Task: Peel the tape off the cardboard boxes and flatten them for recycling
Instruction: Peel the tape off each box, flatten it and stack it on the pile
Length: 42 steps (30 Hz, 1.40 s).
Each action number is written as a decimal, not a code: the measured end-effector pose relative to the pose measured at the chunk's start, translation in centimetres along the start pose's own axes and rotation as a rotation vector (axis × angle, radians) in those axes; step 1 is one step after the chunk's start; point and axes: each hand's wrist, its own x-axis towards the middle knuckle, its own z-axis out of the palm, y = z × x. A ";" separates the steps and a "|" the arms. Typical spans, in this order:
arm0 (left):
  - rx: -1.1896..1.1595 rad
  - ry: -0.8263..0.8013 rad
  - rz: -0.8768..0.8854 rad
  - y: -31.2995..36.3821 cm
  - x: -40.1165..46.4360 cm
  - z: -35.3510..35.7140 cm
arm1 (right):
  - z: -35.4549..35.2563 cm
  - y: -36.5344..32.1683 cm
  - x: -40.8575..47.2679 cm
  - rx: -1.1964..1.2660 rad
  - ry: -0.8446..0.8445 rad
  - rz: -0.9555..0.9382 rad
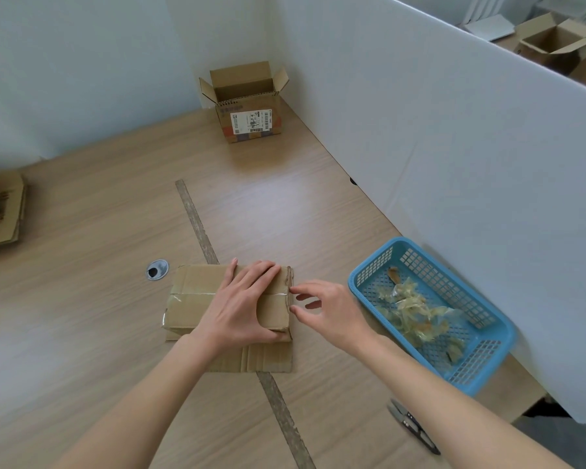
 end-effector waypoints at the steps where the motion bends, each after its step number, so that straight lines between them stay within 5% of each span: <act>1: -0.003 0.002 -0.001 0.0 0.0 0.0 | 0.0 0.0 0.0 -0.014 -0.006 -0.008; 24: 0.025 0.017 -0.021 0.3 -0.2 0.1 | 1.4 0.8 1.5 0.105 0.032 0.260; 35: 0.022 0.017 -0.039 0.3 -0.2 0.1 | 1.4 0.0 1.7 -0.174 -0.034 0.137; 42: 0.033 0.000 -0.028 0.2 -0.2 0.1 | -1.9 0.3 1.8 0.000 -0.088 0.114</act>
